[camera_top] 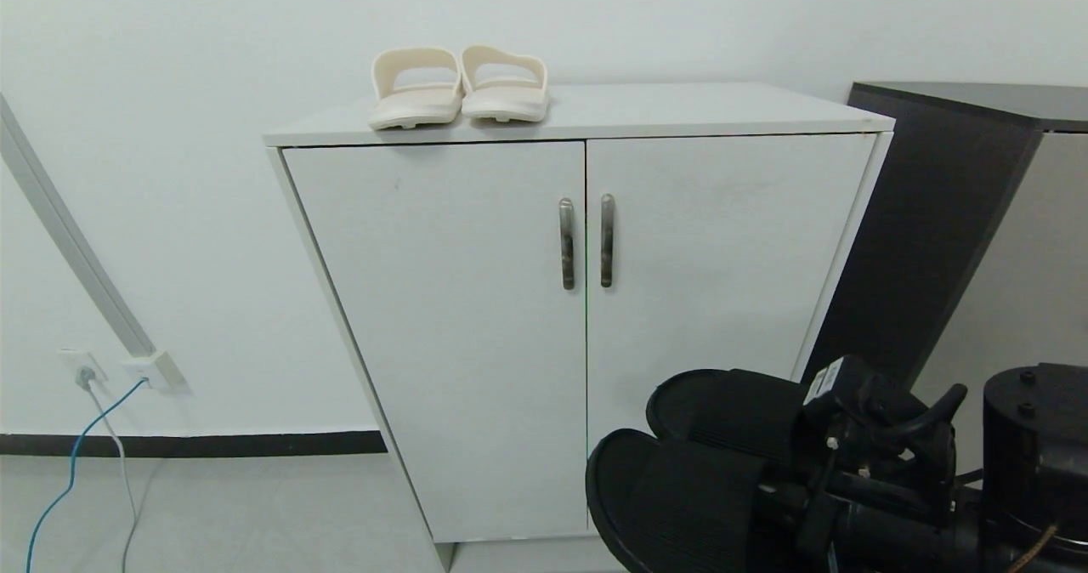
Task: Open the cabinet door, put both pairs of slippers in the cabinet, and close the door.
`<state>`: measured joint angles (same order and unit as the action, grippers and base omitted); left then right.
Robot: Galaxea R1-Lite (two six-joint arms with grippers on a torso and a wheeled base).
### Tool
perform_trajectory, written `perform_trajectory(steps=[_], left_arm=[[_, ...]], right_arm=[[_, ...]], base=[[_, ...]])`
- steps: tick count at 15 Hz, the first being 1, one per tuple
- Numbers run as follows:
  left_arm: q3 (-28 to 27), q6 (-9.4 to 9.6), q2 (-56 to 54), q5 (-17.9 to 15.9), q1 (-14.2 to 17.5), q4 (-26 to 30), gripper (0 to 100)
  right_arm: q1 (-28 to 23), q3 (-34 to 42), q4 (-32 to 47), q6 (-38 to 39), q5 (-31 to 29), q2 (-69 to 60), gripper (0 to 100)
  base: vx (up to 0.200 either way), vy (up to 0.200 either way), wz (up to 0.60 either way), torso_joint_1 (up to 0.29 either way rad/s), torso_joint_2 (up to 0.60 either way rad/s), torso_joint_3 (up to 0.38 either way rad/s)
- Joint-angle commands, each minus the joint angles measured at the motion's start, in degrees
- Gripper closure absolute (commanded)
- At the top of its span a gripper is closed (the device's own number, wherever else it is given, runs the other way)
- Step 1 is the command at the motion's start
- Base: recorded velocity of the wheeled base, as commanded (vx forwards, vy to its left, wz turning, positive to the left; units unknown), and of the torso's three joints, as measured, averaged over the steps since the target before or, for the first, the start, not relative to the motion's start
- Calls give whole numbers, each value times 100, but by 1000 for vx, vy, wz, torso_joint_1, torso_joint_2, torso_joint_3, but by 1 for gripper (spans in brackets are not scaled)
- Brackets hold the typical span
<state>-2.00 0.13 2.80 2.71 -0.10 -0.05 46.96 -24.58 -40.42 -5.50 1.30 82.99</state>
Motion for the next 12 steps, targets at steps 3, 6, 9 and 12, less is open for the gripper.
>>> perform_trajectory(steps=[3,6,9,12], left_arm=[[-1496,-198,1803,-991,-52,-39,0],[-1637,-180,2769,-2283,-52,-268,0],[-1707,-180,3719,-3241,-69,-1006,0],[-1927,-189,4483,-3769,-579,-1691,0]], right_arm=[[15,58,8,-39,10,-29,100],[15,67,-1,-30,10,-29,100],[33,67,8,-30,10,-29,100],[33,76,-1,-21,10,15,100]], base=[[0,0,0,0,0,0],[0,0,0,-6,149,100],[0,0,0,1,17,12],[0,0,0,0,0,0]])
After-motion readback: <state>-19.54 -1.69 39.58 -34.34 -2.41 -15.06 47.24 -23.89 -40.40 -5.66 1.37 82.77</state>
